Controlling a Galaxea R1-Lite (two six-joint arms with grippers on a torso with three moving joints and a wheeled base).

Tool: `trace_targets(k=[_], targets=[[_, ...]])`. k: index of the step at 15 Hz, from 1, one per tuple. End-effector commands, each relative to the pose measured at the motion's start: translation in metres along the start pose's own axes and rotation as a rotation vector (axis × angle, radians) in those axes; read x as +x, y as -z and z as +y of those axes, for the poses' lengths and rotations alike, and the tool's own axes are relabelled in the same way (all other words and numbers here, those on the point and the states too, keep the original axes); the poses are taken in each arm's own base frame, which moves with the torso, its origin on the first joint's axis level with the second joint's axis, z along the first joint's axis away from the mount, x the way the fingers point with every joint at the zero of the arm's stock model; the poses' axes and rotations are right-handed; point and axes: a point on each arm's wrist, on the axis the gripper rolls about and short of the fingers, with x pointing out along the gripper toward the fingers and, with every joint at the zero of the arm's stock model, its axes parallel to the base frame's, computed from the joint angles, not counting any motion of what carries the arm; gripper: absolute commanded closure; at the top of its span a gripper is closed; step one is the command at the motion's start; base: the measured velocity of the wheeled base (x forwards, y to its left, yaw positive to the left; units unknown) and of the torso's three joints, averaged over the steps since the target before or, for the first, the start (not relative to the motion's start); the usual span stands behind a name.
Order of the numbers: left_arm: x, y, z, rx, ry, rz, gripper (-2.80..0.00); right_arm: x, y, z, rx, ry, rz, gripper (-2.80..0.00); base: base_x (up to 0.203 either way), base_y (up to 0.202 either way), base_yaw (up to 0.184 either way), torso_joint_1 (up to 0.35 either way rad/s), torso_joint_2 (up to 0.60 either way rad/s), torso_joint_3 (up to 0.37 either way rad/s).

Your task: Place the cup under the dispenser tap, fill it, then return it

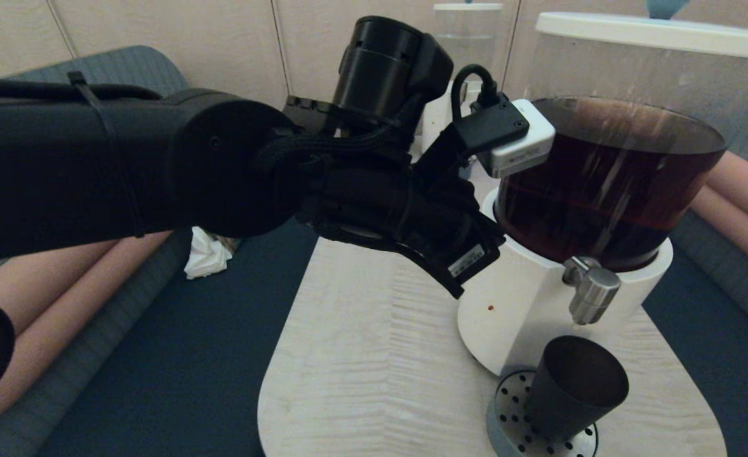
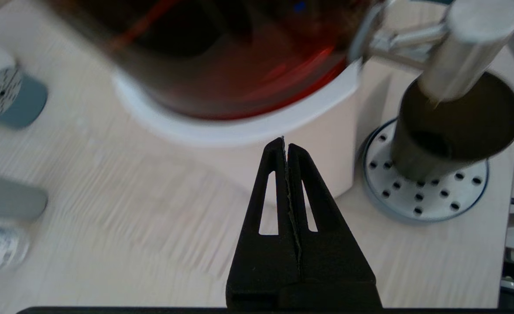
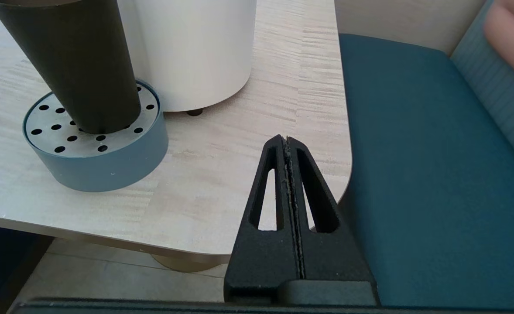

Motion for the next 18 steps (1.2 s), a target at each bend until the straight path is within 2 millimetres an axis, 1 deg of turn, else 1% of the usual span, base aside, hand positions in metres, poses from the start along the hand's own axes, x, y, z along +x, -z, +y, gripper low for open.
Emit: trace_targets(k=[1,3,5,8,13,18], targets=[[0.009,0.0,-0.005,0.007,0.019,0.003,0.0,0.0,0.001,0.0,-0.001,0.0,0.001,0.0,0.0,0.0,0.0,0.0,0.0,0.0],[0.013,-0.005,-0.01,0.015,0.03,-0.012,0.0,0.0,0.001,0.0,-0.001,-0.001,0.002,0.0,0.0,0.0,0.0,0.0,0.0,0.0],[0.015,-0.012,-0.019,0.021,0.051,-0.029,0.0,0.0,0.001,0.0,-0.001,-0.001,0.002,0.0,0.0,0.0,0.0,0.0,0.0,0.0],[0.017,-0.016,-0.024,0.026,0.061,-0.038,0.0,0.0,0.001,0.0,-0.001,-0.001,0.002,0.0,0.0,0.0,0.0,0.0,0.0,0.0],[0.025,-0.02,-0.03,0.033,0.072,-0.046,0.0,0.0,0.001,0.0,-0.001,-0.001,0.002,0.0,0.0,0.0,0.0,0.0,0.0,0.0],[0.037,-0.015,-0.032,0.034,0.076,-0.047,0.0,0.0,0.001,0.0,-0.001,-0.001,0.002,0.0,0.0,0.0,0.0,0.0,0.0,0.0]])
